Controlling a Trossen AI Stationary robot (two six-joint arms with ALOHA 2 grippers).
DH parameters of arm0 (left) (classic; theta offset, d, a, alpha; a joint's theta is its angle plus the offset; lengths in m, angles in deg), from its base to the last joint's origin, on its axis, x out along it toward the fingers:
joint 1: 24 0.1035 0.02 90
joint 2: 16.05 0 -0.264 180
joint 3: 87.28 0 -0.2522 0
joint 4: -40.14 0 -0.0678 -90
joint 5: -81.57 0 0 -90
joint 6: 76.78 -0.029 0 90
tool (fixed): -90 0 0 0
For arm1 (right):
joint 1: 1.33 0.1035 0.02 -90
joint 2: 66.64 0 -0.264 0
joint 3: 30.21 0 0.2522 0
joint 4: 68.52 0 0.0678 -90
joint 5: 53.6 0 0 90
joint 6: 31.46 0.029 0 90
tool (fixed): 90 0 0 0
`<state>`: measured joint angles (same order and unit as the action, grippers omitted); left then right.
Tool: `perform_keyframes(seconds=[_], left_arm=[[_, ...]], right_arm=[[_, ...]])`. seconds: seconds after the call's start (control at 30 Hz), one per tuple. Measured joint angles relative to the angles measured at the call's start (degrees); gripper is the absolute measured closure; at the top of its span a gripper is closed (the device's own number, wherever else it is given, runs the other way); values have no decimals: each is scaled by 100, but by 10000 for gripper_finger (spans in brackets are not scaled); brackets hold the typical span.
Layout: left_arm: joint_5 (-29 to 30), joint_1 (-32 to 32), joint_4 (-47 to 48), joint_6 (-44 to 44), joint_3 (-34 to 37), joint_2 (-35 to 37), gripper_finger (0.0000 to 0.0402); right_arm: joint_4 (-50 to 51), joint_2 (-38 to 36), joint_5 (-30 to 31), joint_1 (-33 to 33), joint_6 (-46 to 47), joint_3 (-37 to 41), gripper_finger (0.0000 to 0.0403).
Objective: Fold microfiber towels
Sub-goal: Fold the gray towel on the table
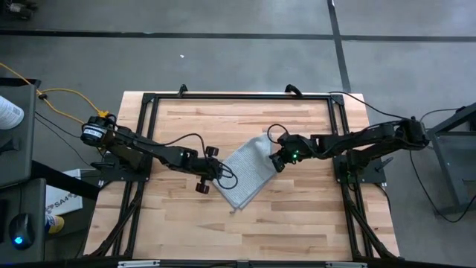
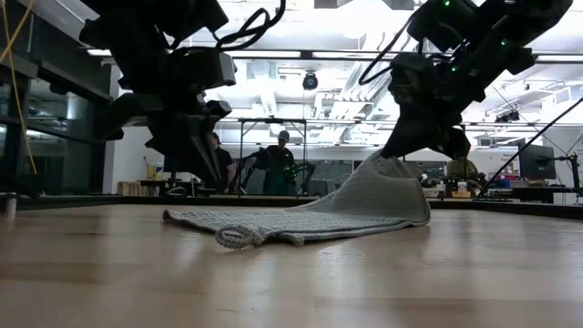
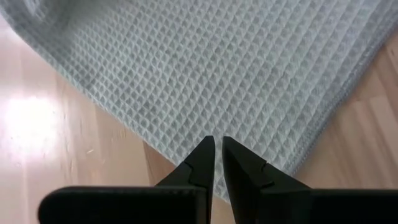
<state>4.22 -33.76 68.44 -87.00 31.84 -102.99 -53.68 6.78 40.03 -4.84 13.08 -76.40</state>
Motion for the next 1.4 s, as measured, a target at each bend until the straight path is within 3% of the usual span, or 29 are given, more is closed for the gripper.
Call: perform_keyframes(seconds=[0.43, 0.9, 1.07, 1.2, 1.4], left_arm=[[-129, 0, 71, 146, 0, 0, 371], [-199, 2, -113, -560, 0, 0, 371], [-201, 2, -111, -559, 0, 0, 371], [-204, 0, -111, -556, 0, 0, 371], [-313, 0, -111, -470, 0, 0, 371]], right_arm=[[718, 0, -66, -531, 281, -2, 399], [1123, 0, -256, -526, 366, -4, 394], [1933, 7, 199, -526, 375, -4, 397], [1958, 7, 616, -553, 151, -2, 394], [1777, 7, 428, -899, -276, -2, 392]])
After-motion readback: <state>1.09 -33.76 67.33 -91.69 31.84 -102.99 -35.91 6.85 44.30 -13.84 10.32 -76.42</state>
